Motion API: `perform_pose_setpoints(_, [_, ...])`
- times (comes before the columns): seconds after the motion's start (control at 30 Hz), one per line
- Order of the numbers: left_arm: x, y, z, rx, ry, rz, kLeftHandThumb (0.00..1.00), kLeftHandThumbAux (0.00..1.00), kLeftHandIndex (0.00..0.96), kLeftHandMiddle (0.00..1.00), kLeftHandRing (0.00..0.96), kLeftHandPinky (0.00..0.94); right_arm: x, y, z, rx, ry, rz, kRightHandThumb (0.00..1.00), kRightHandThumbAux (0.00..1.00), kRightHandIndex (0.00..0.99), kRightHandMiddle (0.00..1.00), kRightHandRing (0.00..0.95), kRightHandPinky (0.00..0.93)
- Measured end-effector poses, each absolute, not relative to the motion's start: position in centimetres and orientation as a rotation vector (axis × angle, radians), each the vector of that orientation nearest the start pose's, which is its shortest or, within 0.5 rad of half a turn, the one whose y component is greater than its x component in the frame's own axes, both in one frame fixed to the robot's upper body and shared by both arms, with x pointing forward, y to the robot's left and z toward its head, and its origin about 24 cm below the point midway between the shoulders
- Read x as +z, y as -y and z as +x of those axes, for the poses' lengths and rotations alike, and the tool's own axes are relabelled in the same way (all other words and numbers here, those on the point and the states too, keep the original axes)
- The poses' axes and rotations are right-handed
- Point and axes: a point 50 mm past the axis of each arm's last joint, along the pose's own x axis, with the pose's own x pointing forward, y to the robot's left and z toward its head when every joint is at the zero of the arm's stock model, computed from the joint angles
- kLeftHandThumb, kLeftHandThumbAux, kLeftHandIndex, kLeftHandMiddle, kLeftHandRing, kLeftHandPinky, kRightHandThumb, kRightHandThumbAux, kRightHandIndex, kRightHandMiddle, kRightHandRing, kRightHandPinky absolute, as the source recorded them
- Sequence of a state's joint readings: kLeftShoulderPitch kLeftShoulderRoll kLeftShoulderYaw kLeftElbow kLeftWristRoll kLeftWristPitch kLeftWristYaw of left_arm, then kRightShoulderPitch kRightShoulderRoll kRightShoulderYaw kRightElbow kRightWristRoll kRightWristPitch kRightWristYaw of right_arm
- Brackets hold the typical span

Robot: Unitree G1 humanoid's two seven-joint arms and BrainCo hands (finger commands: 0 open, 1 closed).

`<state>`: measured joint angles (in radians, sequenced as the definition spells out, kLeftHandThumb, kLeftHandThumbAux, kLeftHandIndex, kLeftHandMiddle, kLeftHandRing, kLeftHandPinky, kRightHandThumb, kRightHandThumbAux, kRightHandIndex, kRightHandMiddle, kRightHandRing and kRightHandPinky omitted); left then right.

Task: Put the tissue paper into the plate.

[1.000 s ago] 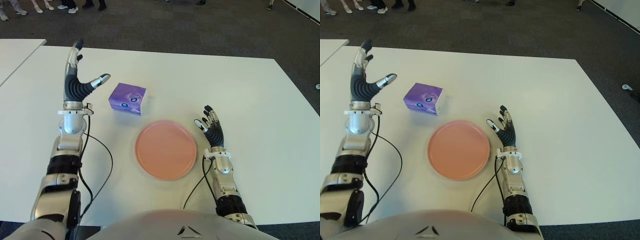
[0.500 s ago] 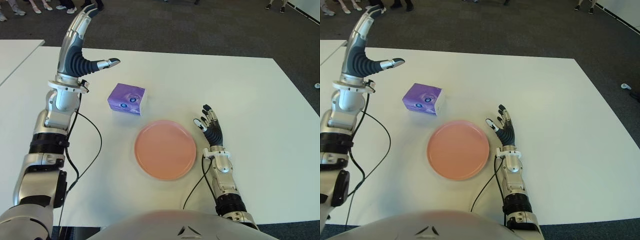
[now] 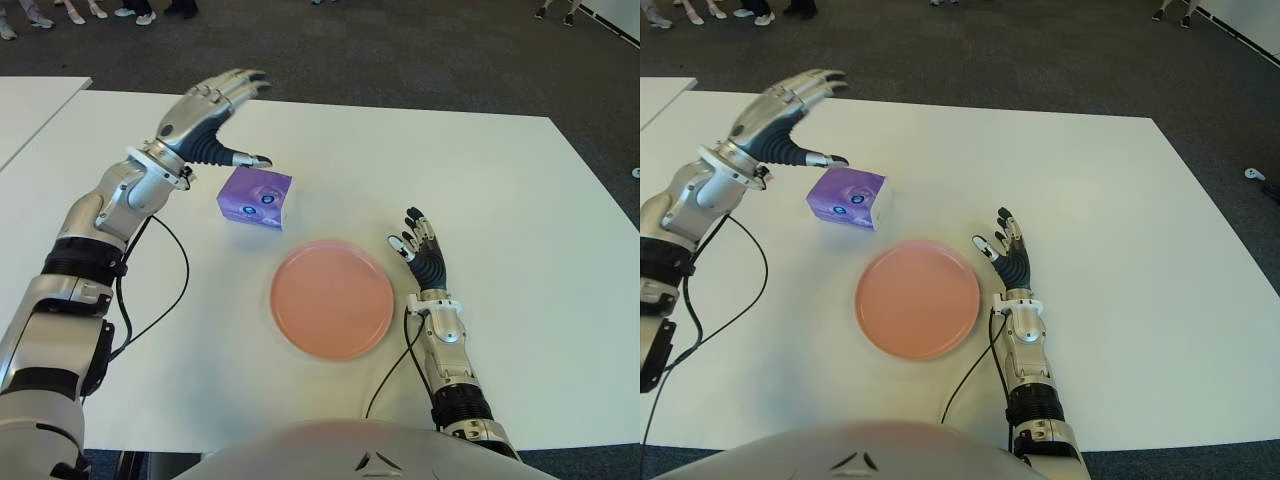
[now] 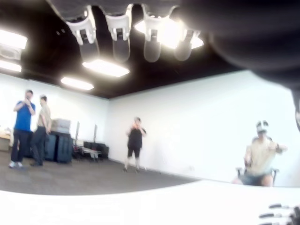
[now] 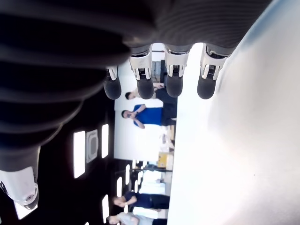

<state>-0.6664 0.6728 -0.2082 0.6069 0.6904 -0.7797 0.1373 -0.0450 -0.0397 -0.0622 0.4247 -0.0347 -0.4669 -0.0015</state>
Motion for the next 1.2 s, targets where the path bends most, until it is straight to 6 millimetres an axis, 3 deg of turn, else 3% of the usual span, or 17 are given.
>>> perform_pose_setpoints(0.23, [14.5,-18.4,34.6,-0.606,0.655,1.502,0.289,0.157,0.0,0.0,0.0,0.0,0.0,16.8,24.9,-0.036,0.087,-0.07,0.0,0.548,0.0,0.0,0.0,0.0])
perform_pose_setpoints(0.5, [14.3,-18.0,35.0,-0.768,0.655,1.723,0.336,0.107,0.0,0.0,0.0,0.0,0.0,16.8,25.0,-0.036,0.087,-0.068,0.0,0.54,0.0,0.0,0.0,0.0])
perform_pose_setpoints(0.77, [13.9,-18.2,35.9,-0.818,0.605,1.866,0.367,0.082,0.0,0.0,0.0,0.0,0.0,16.8,25.0,-0.029,0.084,-0.069,0.0,0.536,0.0,0.0,0.0,0.0])
perform_pose_setpoints(1.2, [12.1,-18.7,37.4,-0.733,0.551,1.995,0.355,0.066,0.0,0.0,0.0,0.0,0.1,16.8,25.1,-0.025,0.085,-0.062,0.0,0.56,0.0,0.0,0.0,0.0])
